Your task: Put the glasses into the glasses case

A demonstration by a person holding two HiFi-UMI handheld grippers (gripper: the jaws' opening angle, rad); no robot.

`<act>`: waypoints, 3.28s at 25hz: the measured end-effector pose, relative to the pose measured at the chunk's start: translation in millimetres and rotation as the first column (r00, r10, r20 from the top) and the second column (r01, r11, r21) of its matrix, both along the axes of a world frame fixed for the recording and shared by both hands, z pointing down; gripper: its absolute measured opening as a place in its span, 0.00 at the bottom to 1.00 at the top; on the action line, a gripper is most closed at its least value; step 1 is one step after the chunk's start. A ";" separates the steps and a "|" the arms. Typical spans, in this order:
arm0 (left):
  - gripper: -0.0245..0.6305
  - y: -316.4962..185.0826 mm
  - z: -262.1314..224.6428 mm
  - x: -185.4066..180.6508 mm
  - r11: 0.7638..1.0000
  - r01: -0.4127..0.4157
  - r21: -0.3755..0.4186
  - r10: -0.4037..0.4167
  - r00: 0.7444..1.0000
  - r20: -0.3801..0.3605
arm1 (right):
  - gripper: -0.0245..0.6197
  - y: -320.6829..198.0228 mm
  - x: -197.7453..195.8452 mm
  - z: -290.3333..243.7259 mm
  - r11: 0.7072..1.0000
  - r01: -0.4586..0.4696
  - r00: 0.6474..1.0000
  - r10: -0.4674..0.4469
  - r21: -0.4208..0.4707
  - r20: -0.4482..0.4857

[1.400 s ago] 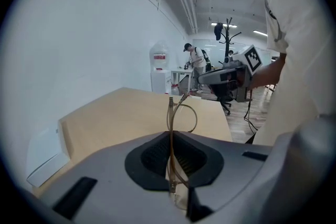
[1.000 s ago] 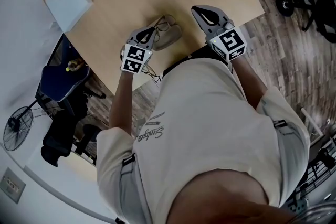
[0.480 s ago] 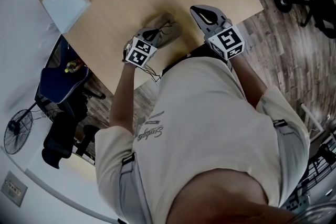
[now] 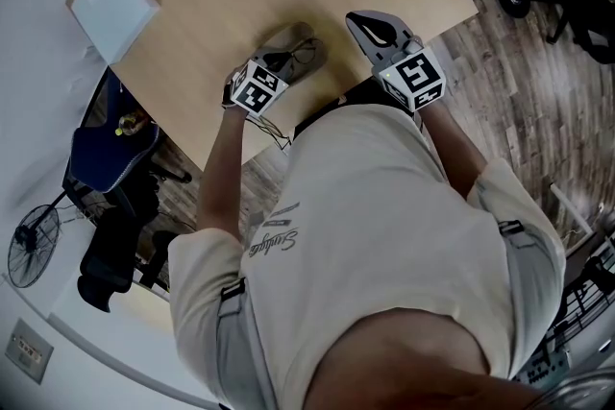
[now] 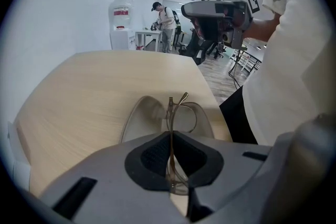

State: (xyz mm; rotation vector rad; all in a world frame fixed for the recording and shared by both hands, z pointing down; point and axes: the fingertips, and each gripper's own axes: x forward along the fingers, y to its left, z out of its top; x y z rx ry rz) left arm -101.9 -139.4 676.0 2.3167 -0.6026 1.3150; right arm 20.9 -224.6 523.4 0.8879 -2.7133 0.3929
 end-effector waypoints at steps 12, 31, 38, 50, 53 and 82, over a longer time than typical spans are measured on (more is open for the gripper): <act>0.08 9.7 17.2 10.3 0.992 -0.090 -0.089 0.096 0.993 0.068 | 0.03 2.0 19.5 8.4 0.999 -0.044 0.999 0.044 -0.022 0.011; 0.08 8.5 31.8 14.2 0.984 -0.113 -0.141 0.139 0.971 0.195 | 0.03 -4.6 32.3 17.5 0.998 -0.046 0.998 0.048 -0.045 0.034; 0.16 5.2 27.5 11.1 0.987 -0.082 -0.138 0.109 0.974 0.201 | 0.03 -5.6 34.0 20.9 0.997 -0.050 0.997 0.053 -0.060 0.050; 0.16 -8.2 2.4 -0.9 0.996 0.072 -0.052 -0.063 0.985 0.159 | 0.03 -1.9 26.5 16.7 0.999 -0.013 0.999 0.015 -0.042 0.046; 0.09 -14.1 -13.1 -7.0 0.987 0.159 -0.008 -0.157 0.981 0.117 | 0.03 -0.2 20.2 10.5 1.000 0.007 0.999 -0.006 -0.026 0.045; 0.06 -37.5 -221.2 -87.7 0.647 0.687 0.331 -0.538 0.719 -0.440 | 0.03 -0.5 -67.9 -111.6 0.976 0.131 0.988 -0.143 0.171 0.060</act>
